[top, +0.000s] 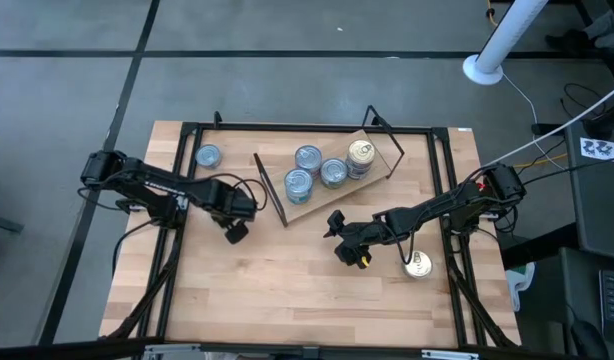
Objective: Stack canned seafood by type on shelf
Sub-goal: Stack the blue and pink tuna can on the shelf on top of the other blue and pink tuna can
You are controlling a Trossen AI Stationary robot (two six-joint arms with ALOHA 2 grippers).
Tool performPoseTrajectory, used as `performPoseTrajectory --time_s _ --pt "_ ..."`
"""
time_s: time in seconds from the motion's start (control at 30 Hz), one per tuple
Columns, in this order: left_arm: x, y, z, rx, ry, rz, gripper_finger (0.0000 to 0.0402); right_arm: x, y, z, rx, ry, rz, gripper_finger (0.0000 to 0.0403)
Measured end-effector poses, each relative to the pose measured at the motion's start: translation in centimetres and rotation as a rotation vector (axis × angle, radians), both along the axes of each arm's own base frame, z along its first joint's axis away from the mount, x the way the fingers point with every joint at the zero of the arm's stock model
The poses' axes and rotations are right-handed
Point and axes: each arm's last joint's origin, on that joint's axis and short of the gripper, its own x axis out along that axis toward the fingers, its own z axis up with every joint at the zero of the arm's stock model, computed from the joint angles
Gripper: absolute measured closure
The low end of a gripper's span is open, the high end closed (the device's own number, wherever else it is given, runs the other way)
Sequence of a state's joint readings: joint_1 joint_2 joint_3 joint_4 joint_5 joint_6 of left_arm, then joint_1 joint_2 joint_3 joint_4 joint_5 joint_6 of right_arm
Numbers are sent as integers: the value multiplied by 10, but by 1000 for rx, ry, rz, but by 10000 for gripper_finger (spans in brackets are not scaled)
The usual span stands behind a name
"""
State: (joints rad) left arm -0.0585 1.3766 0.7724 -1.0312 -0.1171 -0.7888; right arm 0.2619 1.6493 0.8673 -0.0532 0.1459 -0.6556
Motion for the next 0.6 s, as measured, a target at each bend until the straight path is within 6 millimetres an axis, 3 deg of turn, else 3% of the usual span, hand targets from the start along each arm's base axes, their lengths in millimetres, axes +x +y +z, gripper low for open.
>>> performPoseTrajectory --time_s 0.6 --pt "31 -46 -2 -110 -337 45 401 5 1 6 21 -80 0 109"
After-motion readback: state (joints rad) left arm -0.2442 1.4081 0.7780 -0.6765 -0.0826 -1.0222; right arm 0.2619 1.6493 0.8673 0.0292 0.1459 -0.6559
